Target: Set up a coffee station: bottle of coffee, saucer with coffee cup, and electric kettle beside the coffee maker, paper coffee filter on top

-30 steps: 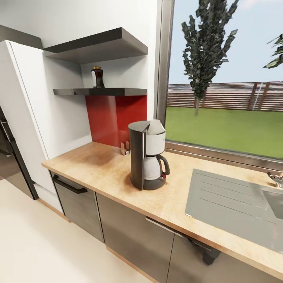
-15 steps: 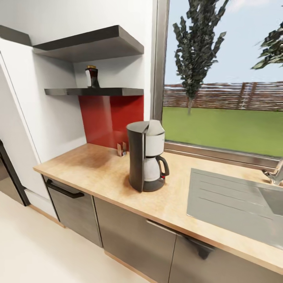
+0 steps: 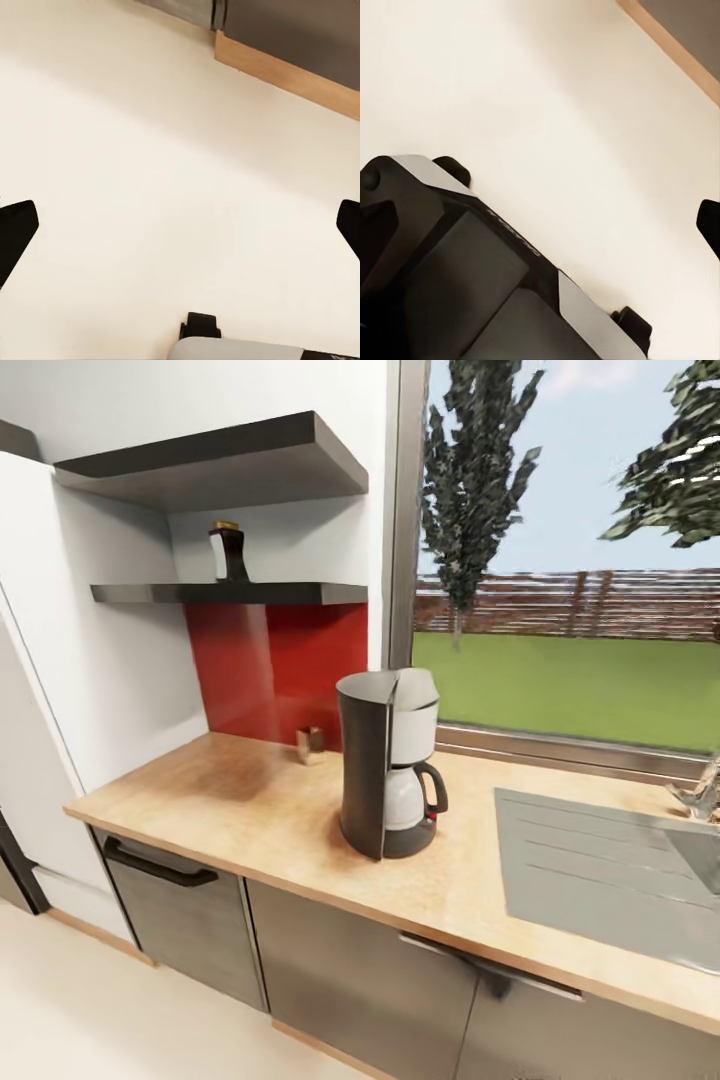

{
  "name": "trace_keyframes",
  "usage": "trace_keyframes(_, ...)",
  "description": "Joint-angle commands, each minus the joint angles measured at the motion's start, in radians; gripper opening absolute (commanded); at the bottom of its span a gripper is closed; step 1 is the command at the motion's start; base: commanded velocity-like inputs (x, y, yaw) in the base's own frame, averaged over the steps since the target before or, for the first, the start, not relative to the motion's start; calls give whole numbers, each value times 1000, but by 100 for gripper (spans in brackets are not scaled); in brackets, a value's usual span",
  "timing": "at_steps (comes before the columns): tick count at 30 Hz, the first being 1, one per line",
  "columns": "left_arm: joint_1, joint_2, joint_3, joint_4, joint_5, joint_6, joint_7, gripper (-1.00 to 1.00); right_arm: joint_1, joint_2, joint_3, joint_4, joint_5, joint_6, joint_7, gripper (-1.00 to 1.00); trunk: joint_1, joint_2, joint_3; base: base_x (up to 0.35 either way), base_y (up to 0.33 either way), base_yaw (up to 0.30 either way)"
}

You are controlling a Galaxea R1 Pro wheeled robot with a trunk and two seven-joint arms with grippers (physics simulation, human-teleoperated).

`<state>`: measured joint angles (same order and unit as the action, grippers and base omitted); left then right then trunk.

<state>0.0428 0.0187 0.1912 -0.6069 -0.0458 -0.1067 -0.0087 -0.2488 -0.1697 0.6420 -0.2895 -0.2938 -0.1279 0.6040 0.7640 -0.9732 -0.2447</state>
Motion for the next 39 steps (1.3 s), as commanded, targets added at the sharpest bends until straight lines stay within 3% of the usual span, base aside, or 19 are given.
trace_keyframes(1,0,0,2,-1,-5,-2,-1,100,-1,-1,7,1,-7,-4,1,100,0,-1,-1,80,327,-273)
trace_keyframes(10,0,0,2,-1,-5,-2,-2,100,-1,-1,7,1,-7,-4,0,100,0,-1,-1,13,336,-259)
trace_keyframes(23,0,0,1,-2,-5,-2,-2,100,-1,-1,7,1,-7,-6,-1,100,0,-1,-1,-4,248,-19)
trace_keyframes(36,0,0,2,-2,-5,-1,-1,100,-1,-1,7,1,-6,-6,-1,100,-50,90,40,-1,14,0)
trace_keyframes(39,0,0,2,-2,-5,-2,0,100,-1,-1,7,1,-6,-7,-1,100,-50,90,40,0,0,0)
